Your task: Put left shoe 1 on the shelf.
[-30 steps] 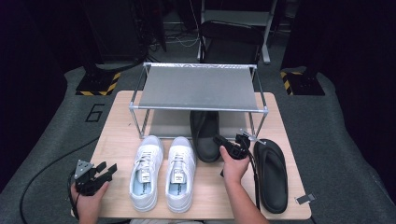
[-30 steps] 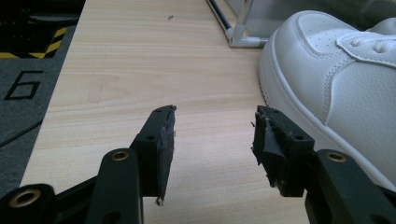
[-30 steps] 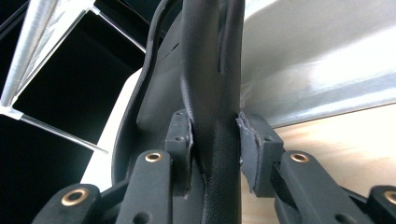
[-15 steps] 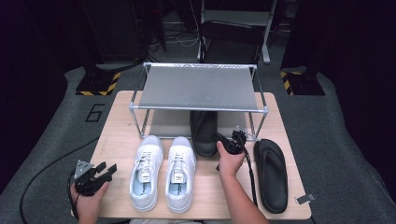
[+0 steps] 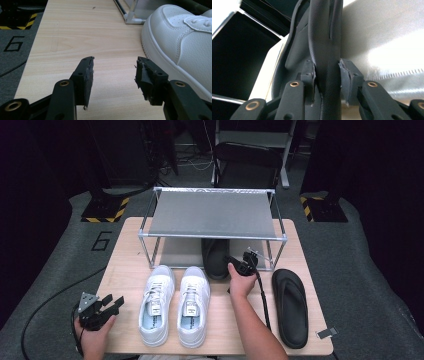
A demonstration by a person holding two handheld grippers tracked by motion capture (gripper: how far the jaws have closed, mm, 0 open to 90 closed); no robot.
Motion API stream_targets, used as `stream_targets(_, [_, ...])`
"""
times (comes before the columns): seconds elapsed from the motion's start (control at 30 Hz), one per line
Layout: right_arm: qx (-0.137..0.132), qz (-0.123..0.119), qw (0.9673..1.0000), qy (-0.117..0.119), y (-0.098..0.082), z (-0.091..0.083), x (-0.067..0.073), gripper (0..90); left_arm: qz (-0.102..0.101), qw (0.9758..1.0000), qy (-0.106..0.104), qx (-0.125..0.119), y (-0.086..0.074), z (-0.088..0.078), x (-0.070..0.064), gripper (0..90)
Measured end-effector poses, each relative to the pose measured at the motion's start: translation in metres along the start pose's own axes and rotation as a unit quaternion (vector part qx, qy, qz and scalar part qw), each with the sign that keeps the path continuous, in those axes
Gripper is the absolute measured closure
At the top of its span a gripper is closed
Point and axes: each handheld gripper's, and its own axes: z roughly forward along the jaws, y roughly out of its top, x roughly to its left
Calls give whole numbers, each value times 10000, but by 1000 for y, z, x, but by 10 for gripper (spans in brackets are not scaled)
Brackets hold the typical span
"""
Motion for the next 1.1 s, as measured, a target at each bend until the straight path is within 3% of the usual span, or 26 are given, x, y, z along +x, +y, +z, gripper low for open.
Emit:
stream_targets(0.03, [0,0,10000,0,0,0,0,665,0,10000,0,0,0,0,0,480])
stream_targets(0.07, [-101,-247,9996,-69,3,7,-1,664,6,10000,11,12,0,-1,1,481])
stream_targets(0.2, [-19,-13,10000,20,6,10,4,665,-2,10000,36,-8,-1,-2,2,481])
stream_targets(0.23, [-131,-107,9999,22,7,13,5,665,-18,10000,32,20,-1,-3,2,480])
stream_targets(0.37, [-103,-218,9997,9,10,20,10,665,-48,10000,62,-3,-2,-6,4,481])
stream_targets(0.47, [-80,-183,9998,19,10,26,15,665,-61,9999,86,-15,-4,-8,5,481])
stream_targets(0.5, [-138,-311,9994,85,10,29,14,665,-73,9999,94,-24,-4,-9,5,480])
stream_targets(0.53, [-1,-178,9998,54,10,30,17,664,-82,9999,102,-59,-4,-9,6,481])
stream_targets(0.57, [-120,-384,9992,-18,11,33,14,664,-92,9999,104,-35,-5,-10,6,480])
stream_targets(0.67, [-92,-281,9995,60,10,36,13,664,-114,9998,118,-57,-6,-12,7,480])
stream_targets(0.8, [-63,-186,9998,-68,11,41,10,664,-141,9998,150,-73,-7,-13,8,480])
stream_targets(1.1, [-124,-292,9993,-199,11,57,0,663,-179,9997,173,-57,-9,-15,9,481])
